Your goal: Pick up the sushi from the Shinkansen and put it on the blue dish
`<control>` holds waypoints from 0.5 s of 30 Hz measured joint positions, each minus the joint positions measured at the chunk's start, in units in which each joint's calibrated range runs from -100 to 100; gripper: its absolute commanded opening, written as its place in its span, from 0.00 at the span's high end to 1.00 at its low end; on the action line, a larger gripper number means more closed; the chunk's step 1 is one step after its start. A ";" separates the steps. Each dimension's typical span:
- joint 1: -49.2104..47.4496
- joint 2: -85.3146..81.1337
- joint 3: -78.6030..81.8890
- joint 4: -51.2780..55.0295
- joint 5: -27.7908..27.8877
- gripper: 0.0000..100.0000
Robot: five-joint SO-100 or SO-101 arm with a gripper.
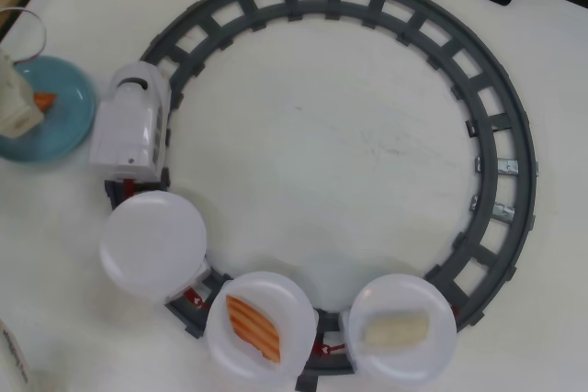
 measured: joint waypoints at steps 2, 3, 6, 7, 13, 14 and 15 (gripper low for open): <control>0.00 0.00 0.00 0.25 0.00 0.74; 0.00 0.00 0.00 0.67 0.00 0.74; 0.00 0.00 -2.38 3.19 0.00 0.74; 0.00 0.00 -3.93 4.12 0.00 0.74; 0.00 0.00 -15.19 13.28 -0.05 0.75; 0.00 0.00 -17.11 15.29 -0.05 0.75; 0.00 0.00 -19.21 16.89 -0.05 0.75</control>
